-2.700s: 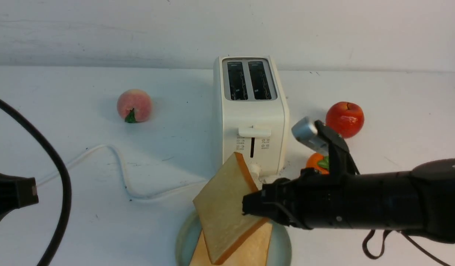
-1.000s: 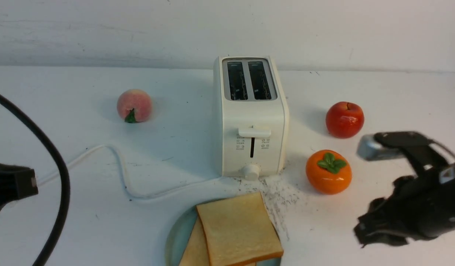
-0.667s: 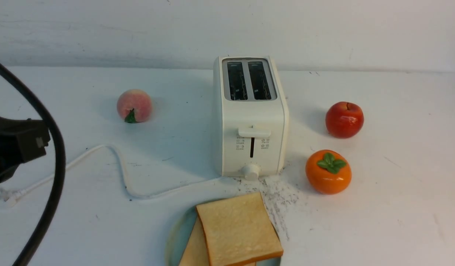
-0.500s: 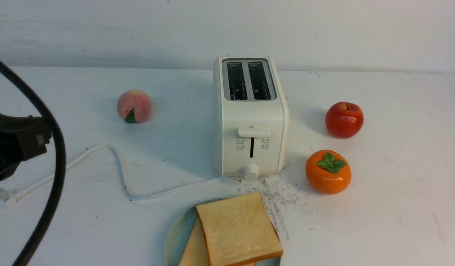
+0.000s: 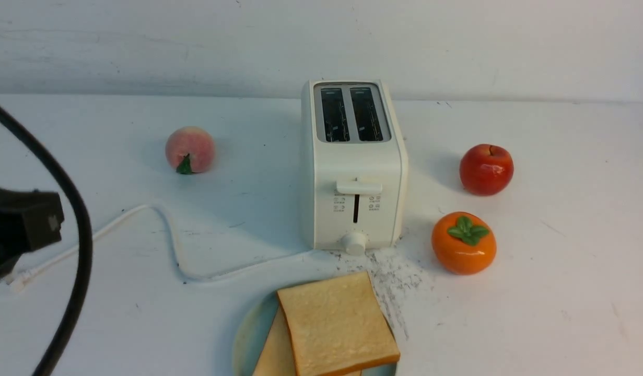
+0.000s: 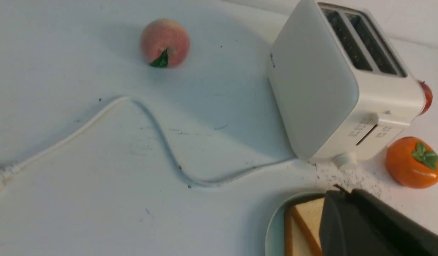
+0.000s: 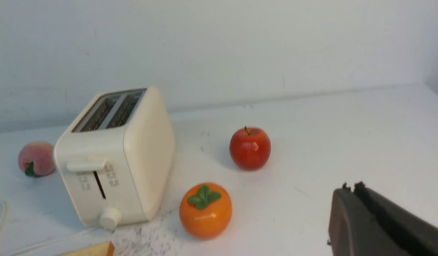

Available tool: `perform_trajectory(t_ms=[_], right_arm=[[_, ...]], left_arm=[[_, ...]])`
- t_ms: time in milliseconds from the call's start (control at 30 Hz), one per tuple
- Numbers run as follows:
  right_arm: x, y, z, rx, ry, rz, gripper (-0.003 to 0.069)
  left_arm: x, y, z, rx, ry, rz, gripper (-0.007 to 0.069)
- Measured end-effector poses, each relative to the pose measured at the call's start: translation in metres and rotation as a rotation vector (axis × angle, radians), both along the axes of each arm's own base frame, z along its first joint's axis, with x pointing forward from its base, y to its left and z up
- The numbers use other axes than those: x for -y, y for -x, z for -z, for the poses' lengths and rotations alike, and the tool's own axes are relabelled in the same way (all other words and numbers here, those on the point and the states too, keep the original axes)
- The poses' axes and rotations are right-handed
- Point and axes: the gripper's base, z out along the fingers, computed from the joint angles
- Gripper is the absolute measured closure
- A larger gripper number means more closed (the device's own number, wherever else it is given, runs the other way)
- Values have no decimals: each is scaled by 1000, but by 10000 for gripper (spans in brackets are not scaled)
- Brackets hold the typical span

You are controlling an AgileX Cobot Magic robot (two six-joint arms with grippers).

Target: Take toasted bread from bread machine on white table place on plate.

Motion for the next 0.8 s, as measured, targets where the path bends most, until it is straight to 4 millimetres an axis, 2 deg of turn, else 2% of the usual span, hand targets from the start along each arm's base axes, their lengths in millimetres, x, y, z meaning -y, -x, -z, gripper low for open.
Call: perform_trajectory(t_ms=[67, 233, 433, 533, 800], right_arm=[[1, 2, 2, 34, 16, 8, 667], [-1, -6, 20, -20, 17, 8, 666], [-4, -9, 27, -37, -14, -9, 659], [-4, -9, 26, -29, -18, -12, 658], [-4, -9, 26, -29, -19, -12, 649]], left_arm=[[-3, 8, 15, -5, 7, 6, 638], [-16, 39, 50, 127, 75, 41, 638], [-23, 58, 86, 253, 121, 72, 638], [-23, 60, 92, 271, 129, 79, 638], [-23, 59, 93, 282, 134, 84, 638]])
